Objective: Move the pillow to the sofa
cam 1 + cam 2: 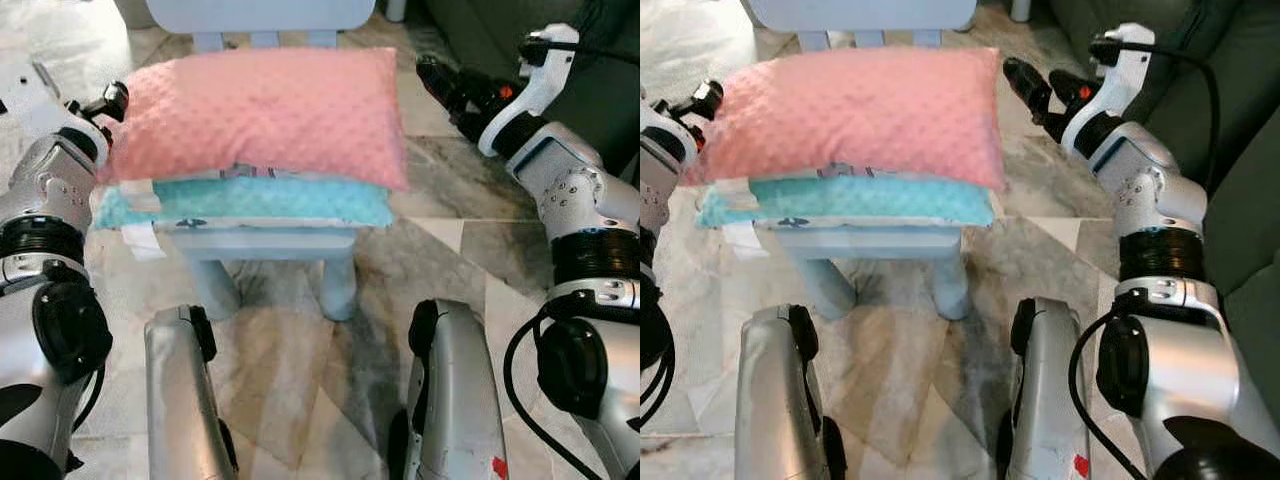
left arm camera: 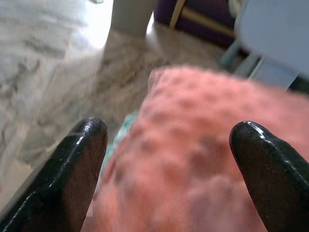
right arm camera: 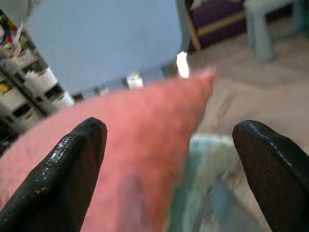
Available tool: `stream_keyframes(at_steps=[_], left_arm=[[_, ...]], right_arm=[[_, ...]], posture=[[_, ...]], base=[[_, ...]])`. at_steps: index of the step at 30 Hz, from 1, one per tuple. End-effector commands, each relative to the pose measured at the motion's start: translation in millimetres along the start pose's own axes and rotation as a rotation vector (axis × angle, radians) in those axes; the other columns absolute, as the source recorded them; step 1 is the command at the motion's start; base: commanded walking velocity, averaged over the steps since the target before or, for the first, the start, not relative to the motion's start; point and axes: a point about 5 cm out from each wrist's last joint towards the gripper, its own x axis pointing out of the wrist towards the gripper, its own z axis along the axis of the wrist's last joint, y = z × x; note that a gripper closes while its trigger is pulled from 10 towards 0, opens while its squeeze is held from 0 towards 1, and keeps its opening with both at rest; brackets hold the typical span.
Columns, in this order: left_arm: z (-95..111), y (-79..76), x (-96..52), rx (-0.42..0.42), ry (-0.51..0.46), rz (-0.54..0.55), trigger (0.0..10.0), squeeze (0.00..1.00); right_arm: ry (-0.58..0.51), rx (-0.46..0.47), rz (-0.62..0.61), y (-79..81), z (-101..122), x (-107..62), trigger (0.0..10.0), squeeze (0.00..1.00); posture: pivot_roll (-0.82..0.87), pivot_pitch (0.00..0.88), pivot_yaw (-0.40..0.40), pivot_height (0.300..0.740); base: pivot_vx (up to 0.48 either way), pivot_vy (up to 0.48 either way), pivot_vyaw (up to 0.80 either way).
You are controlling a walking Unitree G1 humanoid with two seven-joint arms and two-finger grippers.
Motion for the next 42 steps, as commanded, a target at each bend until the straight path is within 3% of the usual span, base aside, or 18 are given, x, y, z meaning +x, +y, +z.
stream_keyframes(at_steps=[1,14,25,26,28,29,30,31,42], left_arm=[[10.3,1.6,0.2,-0.004,0.005,0.004,10.0,0.0],[3.1,-4.1,0.4,-0.074,0.12,-0.079,10.0,0.0],[-9.0,-14.5,-4.1,-0.239,0.26,-0.251,10.0,0.0],[-10.5,-15.4,-5.0,-0.252,0.277,-0.275,10.0,0.0],[-11.4,-17.3,-7.0,-0.276,0.296,-0.334,10.0,0.0],[-11.0,-18.0,-7.5,-0.282,0.297,-0.352,10.0,0.0],[-10.4,-18.4,-7.7,-0.291,0.293,-0.364,3.4,0.0],[-10.2,-18.5,-8.1,-0.293,0.296,-0.373,0.0,0.0],[-8.0,-16.9,-8.3,-0.292,0.268,-0.39,0.0,0.0]], right_arm=[[0.043,-0.013,0.05,7.0,-0.7,7.0,10.0,0.0],[0.109,0.043,0.206,23.8,-21.3,19.9,10.0,0.0],[0.115,0.034,0.378,41.5,-28.7,24.9,10.0,0.0],[0.113,0.04,0.405,44.0,-29.4,24.7,8.3,0.0],[0.106,0.043,0.45,47.8,-30.6,23.9,0.0,0.0],[0.104,0.047,0.456,48.2,-30.5,23.7,0.0,0.0],[0.104,0.048,0.465,48.9,-30.7,23.4,0.0,0.0],[0.106,0.044,0.475,49.4,-31.1,22.9,0.0,0.0],[0.117,0.033,0.512,49.7,-34.9,18.4,0.0,0.0]], posture=[[0.02,0.334,0.02,0.343],[0.04,0.37,0.031,0.343],[0.05,0.383,0.028,0.343],[0.05,0.383,0.028,0.343],[0.05,0.385,0.027,0.343],[0.05,0.385,0.026,0.343],[0.05,0.385,0.026,0.343],[0.04,0.387,0.026,0.343],[0.04,0.386,0.027,0.343]], base=[[0.0,0.0,0.0],[0.0,0.0,0.0],[0.0,0.0,0.0],[0.0,0.0,0.0],[0.0,0.0,0.0],[0.0,0.0,0.0],[0.0,0.0,0.0],[0.0,0.0,0.0],[0.0,0.0,0.0]])
